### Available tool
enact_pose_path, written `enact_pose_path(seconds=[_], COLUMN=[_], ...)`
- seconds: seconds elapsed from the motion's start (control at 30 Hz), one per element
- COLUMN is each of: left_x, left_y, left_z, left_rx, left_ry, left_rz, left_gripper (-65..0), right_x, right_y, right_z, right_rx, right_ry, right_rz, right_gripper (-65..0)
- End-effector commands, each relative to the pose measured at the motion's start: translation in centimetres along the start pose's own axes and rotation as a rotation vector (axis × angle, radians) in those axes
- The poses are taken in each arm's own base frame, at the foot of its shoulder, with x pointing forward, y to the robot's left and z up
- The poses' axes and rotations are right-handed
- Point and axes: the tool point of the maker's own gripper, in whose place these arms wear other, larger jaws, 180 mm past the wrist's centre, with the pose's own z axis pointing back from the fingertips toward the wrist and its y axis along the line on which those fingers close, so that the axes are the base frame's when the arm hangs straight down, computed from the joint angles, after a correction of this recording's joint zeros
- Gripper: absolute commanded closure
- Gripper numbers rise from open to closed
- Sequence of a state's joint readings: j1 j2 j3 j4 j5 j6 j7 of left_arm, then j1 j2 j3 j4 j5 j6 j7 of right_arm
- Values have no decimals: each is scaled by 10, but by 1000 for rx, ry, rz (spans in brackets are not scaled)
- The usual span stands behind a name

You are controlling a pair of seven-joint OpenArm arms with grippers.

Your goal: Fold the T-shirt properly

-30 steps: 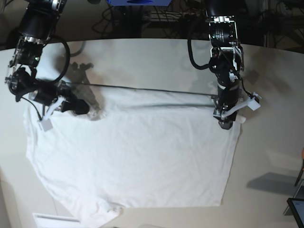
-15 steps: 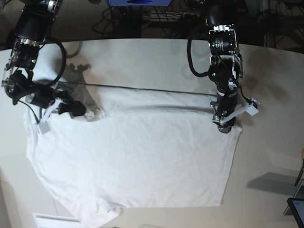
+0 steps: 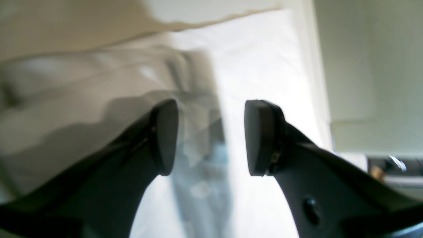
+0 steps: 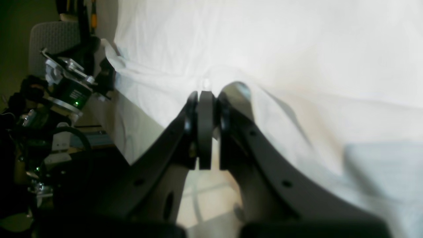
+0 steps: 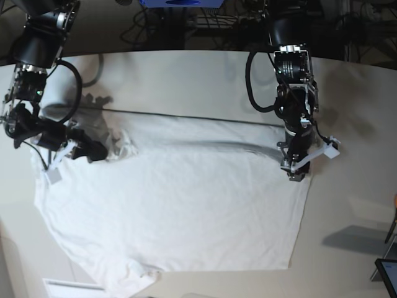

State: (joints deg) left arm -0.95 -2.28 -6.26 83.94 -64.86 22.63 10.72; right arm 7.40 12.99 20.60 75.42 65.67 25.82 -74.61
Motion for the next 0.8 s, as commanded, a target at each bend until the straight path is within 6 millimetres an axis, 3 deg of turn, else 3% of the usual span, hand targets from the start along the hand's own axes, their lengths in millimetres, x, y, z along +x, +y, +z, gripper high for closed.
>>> enact_pose_path(seconds=[0.0, 0.13, 0.6, 0.77], left_x=[13, 29, 30, 30], left_y=[-13, -2, 3, 3], left_z=[-1, -1, 1, 1], left_rx=[-37, -11, -5, -5], left_ry=[-42, -78, -77, -78], left_rz=[7, 23, 17, 17], left_gripper=[-317, -317, -317, -317], right_x=[28, 41, 44, 48], right_y=[10, 20, 40, 40], right_z=[6, 1, -41, -47], right_rx=[25, 32, -9, -50], right_ry=[-71, -58, 101, 126], right_rz=[41, 92, 244, 295], right_gripper=[0, 0, -1, -3])
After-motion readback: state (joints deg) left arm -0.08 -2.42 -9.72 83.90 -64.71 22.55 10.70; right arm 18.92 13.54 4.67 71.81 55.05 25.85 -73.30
